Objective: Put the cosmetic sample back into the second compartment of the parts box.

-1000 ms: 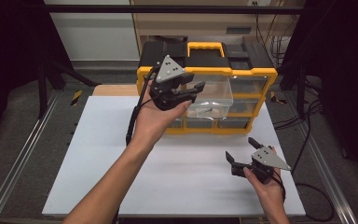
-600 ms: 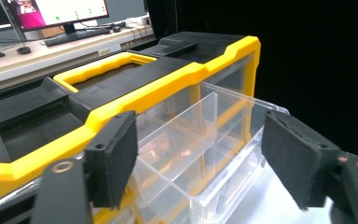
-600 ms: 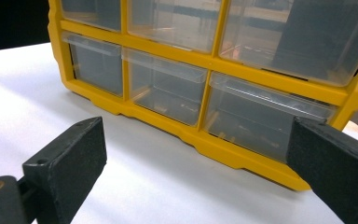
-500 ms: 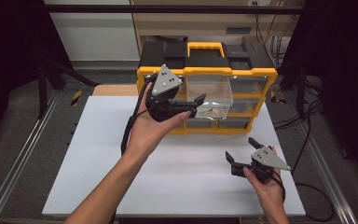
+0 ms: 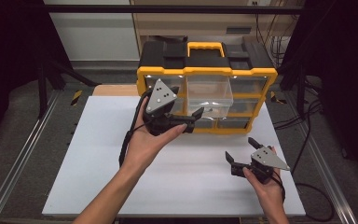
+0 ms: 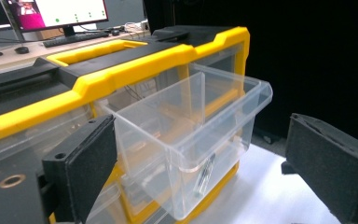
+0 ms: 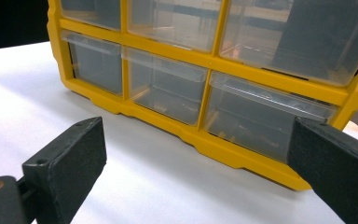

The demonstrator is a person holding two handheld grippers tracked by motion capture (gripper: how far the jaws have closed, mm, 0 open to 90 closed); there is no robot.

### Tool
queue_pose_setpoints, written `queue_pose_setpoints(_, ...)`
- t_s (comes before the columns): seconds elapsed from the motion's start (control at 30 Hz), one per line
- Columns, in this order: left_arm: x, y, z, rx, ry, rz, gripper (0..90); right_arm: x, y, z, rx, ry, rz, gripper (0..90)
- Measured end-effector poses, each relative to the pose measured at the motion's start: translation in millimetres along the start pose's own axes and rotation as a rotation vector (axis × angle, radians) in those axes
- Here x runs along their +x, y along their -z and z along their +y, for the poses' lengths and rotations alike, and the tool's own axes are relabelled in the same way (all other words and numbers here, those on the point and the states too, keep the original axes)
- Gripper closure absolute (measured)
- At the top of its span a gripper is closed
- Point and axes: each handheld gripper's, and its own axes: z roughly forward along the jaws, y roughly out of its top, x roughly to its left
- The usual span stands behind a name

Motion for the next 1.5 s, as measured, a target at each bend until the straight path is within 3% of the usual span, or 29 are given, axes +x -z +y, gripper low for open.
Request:
queue_pose_setpoints(0.27, -5.9, 1.8, -15.4, 0.0, 0.002, -0.022, 7.4, -0.1, 0.2, 0.1, -0.001, -0.002, 0.0, 5.0)
queue_pose_setpoints(0.73, -9.8, 10.1, -48.9, -0.006, 0.042, -0.037, 6.5, 0.3, 0.0, 0.1, 0.0, -0.002, -0.002, 4.8)
queue_pose_setpoints(1.5, -4.1, 32.7, -105.9, 0.028, 0.04, -0.011, 5.6, 1.6, -0.6, 0.4, 0.0, -0.002, -0.003, 4.7)
